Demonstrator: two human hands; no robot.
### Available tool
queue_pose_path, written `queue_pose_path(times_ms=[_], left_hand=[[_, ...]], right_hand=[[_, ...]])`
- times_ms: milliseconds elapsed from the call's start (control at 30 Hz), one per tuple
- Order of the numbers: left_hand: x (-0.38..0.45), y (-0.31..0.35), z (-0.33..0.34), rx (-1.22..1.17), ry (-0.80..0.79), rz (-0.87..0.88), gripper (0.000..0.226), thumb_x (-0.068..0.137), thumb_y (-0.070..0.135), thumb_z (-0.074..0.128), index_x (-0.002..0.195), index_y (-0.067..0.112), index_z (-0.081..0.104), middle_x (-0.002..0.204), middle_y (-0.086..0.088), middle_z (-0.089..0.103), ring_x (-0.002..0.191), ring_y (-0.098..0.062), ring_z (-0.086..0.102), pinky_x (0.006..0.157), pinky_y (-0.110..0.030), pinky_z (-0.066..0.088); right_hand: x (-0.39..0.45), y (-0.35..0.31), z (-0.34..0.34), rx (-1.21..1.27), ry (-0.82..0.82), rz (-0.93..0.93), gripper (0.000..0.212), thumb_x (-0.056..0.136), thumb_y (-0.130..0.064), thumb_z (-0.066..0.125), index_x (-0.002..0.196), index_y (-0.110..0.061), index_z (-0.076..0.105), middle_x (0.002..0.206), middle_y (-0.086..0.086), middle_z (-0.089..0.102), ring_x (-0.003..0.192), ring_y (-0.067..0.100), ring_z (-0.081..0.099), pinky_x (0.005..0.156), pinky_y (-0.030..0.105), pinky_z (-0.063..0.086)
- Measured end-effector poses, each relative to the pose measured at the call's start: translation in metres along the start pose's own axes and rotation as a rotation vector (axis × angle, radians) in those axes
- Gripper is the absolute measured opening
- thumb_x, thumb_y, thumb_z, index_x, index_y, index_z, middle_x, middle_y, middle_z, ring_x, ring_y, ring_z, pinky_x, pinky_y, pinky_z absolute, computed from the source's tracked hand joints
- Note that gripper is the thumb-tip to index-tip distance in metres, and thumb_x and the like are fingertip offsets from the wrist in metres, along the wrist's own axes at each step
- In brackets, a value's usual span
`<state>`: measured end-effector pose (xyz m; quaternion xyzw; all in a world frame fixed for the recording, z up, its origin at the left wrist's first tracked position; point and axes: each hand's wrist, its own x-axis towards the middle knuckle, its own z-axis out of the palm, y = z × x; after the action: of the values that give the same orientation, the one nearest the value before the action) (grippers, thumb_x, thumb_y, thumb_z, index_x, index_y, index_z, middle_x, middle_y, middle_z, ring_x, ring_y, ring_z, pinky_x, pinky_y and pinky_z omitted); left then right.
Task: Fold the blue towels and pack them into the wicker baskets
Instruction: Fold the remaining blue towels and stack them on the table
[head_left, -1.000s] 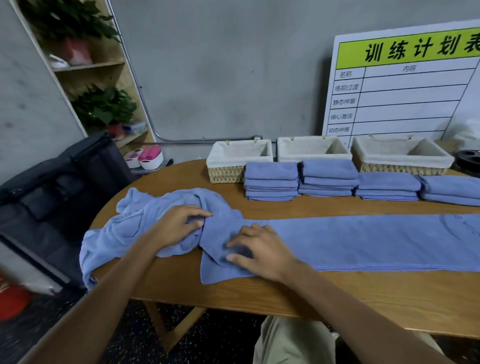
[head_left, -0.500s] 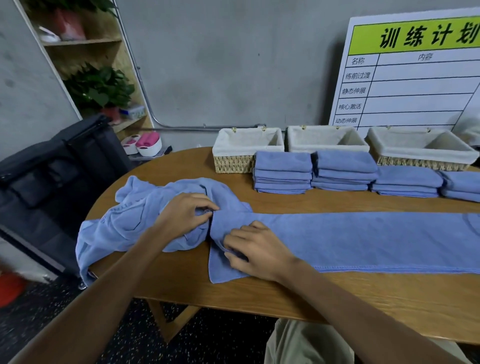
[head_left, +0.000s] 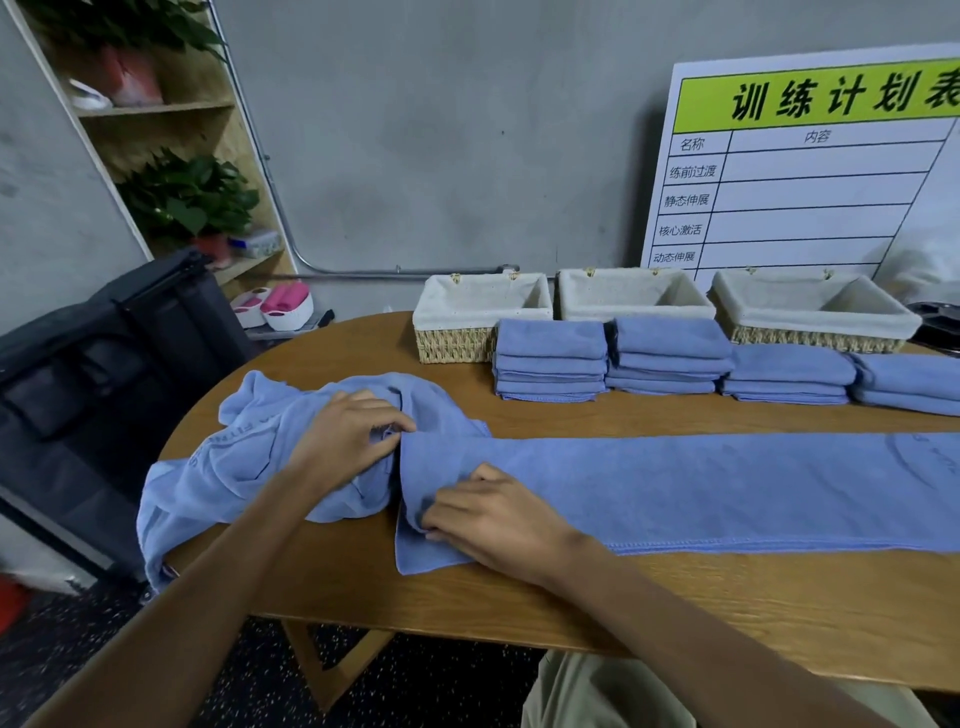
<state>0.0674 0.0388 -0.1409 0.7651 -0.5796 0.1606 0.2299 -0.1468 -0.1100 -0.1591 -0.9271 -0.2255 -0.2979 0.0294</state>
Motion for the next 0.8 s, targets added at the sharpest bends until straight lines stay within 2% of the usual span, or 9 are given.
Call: queue_pose_path(times_ms=[100,167,233,300,367,467,533,667,800], left_hand=[[-0.007,-0.003,0.01,0.056,-0.057,0.039,0.012,0.084,0.023,0.065,0.085,0.028,0.076,0.084,0.015,0.071,0.079,-0.012,0.06,0.071,-0.039,0.05],[-0.008,-0.004,0.016,0.073,-0.065,0.023,0.019,0.081,0.011,0.074,0.083,0.03,0.075,0.085,0.016,0.07,0.078,-0.017,0.061,0.072,-0.038,0.048],[-0.006,-0.004,0.017,0.106,-0.065,0.009,0.021,0.082,0.01,0.071,0.081,0.031,0.074,0.087,0.017,0.07,0.079,-0.019,0.06,0.073,-0.043,0.049],[-0.005,0.004,0.012,0.122,-0.028,-0.006,0.023,0.086,0.016,0.057,0.078,0.03,0.074,0.088,0.017,0.071,0.079,-0.019,0.058,0.071,-0.049,0.05],[0.001,0.024,0.009,0.11,0.056,-0.06,0.031,0.087,0.024,0.046,0.076,0.027,0.074,0.089,0.016,0.071,0.081,-0.02,0.057,0.071,-0.049,0.048],[0.015,0.07,0.016,0.085,0.161,-0.136,0.032,0.085,0.024,0.043,0.079,0.025,0.075,0.093,0.012,0.072,0.086,-0.021,0.061,0.075,-0.044,0.047],[0.017,0.092,0.035,0.085,0.154,-0.079,0.031,0.085,0.022,0.045,0.084,0.024,0.076,0.095,0.012,0.072,0.089,-0.019,0.062,0.076,-0.04,0.047],[0.005,0.102,0.072,-0.157,-0.044,-0.178,0.027,0.098,0.021,0.052,0.114,0.017,0.074,0.121,0.005,0.069,0.113,-0.017,0.059,0.097,-0.039,0.048],[-0.002,0.103,0.08,-0.134,-0.146,-0.241,0.05,0.096,0.051,0.044,0.132,0.022,0.064,0.138,0.01,0.059,0.128,-0.012,0.051,0.107,-0.03,0.038]], right_hand=[[-0.006,-0.002,0.005,0.07,-0.091,-0.038,0.003,0.093,-0.019,0.067,0.093,-0.017,0.068,0.085,-0.003,0.063,0.074,0.017,0.059,0.07,0.03,0.042],[-0.008,-0.005,0.006,0.161,-0.18,0.016,0.021,0.097,-0.027,0.056,0.105,-0.014,0.07,0.095,0.002,0.065,0.086,0.021,0.061,0.075,0.033,0.048],[-0.007,-0.01,0.002,0.267,-0.232,0.08,0.035,0.099,-0.037,0.048,0.111,-0.013,0.07,0.098,0.004,0.064,0.091,0.019,0.058,0.079,0.031,0.045],[-0.007,-0.012,-0.008,0.374,-0.171,0.149,0.035,0.099,-0.04,0.049,0.107,-0.015,0.072,0.094,0.0,0.066,0.086,0.011,0.055,0.075,0.02,0.038],[-0.01,-0.004,-0.019,0.393,0.0,0.255,0.03,0.099,-0.039,0.051,0.098,-0.02,0.073,0.09,-0.008,0.069,0.08,0.003,0.058,0.071,0.019,0.042],[-0.022,0.029,-0.033,0.296,0.199,0.511,0.035,0.099,-0.045,0.046,0.082,-0.022,0.067,0.075,-0.007,0.065,0.066,0.005,0.055,0.063,0.031,0.048],[-0.033,0.05,-0.038,0.203,0.109,0.614,0.043,0.096,-0.052,0.04,0.081,-0.02,0.065,0.074,-0.006,0.061,0.065,0.012,0.054,0.06,0.037,0.047],[-0.071,0.063,-0.028,0.204,-0.192,0.559,0.045,0.09,-0.06,0.042,0.107,-0.028,0.069,0.104,-0.009,0.058,0.096,0.013,0.05,0.084,0.035,0.043],[-0.099,0.071,-0.027,0.22,-0.289,0.645,0.064,0.084,-0.079,0.038,0.13,-0.038,0.057,0.14,-0.013,0.043,0.13,0.01,0.036,0.107,0.034,0.03]])
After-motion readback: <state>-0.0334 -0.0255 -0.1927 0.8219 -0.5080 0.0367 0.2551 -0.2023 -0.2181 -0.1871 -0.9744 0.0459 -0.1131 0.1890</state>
